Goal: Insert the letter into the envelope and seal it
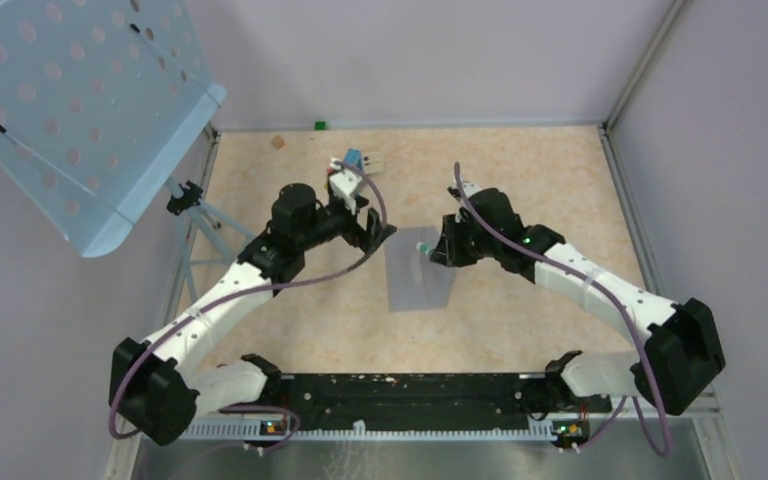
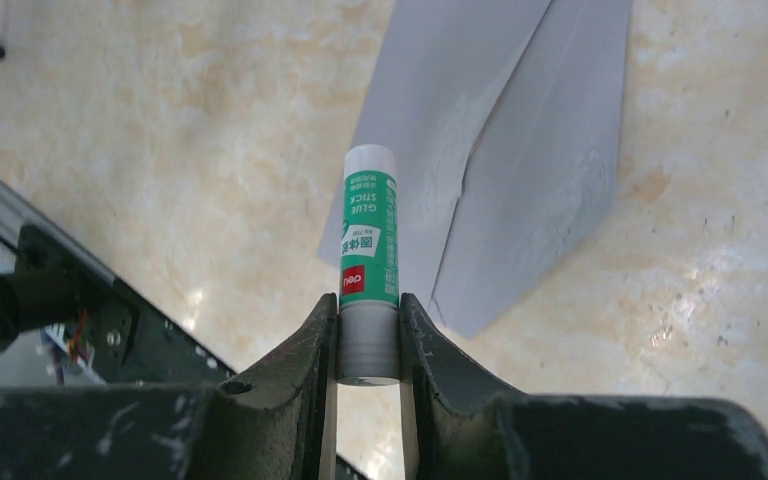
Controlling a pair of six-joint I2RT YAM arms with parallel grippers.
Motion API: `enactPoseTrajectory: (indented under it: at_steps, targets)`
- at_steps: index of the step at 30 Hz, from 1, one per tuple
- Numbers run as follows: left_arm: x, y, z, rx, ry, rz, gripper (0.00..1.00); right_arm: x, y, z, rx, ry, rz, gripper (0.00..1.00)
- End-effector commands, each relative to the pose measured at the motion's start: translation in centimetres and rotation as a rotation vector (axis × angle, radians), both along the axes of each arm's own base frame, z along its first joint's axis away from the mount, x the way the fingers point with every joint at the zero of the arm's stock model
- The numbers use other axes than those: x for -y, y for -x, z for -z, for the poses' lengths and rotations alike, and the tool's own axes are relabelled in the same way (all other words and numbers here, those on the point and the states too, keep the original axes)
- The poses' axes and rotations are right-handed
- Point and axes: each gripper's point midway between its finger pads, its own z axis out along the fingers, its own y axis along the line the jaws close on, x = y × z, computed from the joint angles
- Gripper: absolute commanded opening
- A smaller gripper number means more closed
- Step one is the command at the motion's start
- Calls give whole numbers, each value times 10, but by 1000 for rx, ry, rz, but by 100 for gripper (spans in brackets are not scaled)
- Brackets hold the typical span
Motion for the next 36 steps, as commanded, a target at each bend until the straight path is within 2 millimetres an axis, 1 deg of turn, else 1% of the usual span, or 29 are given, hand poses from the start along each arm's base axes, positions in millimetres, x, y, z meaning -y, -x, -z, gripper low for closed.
enactPoseTrajectory:
  at_steps: [1, 2, 4, 8, 13, 17, 18, 22, 25, 29, 32, 36]
  targets:
    - [40, 50, 0, 478, -210, 431, 92, 10, 39, -31, -35, 9, -155, 0]
    - [47, 60, 5, 508, -229, 485, 92, 13, 45, -33, -45, 18, -169, 0]
    - [59, 73, 19, 514, -278, 565, 91, 18, 56, -38, -62, 30, -197, 0]
    - [79, 99, 43, 470, -337, 702, 90, 25, 71, -47, -88, 49, -235, 0]
    - [98, 118, 47, 473, -291, 783, 86, 19, 87, -51, -100, 78, -300, 0]
    - [109, 127, 52, 466, -279, 829, 82, 10, 98, -57, -108, 77, -348, 0]
    - [113, 127, 49, 485, -266, 833, 80, 9, 99, -60, -106, 73, -354, 0]
    - [120, 131, 54, 486, -258, 840, 76, 7, 102, -65, -112, 62, -364, 0]
    - [122, 132, 49, 503, -217, 825, 74, 5, 105, -64, -122, 59, -374, 0]
    - [125, 136, 43, 511, -178, 831, 67, 5, 105, -59, -135, 69, -372, 0]
    - [126, 139, 47, 497, -177, 853, 59, 5, 104, -60, -135, 68, -366, 0]
    - [126, 140, 54, 479, -191, 863, 55, 5, 103, -62, -130, 67, -364, 0]
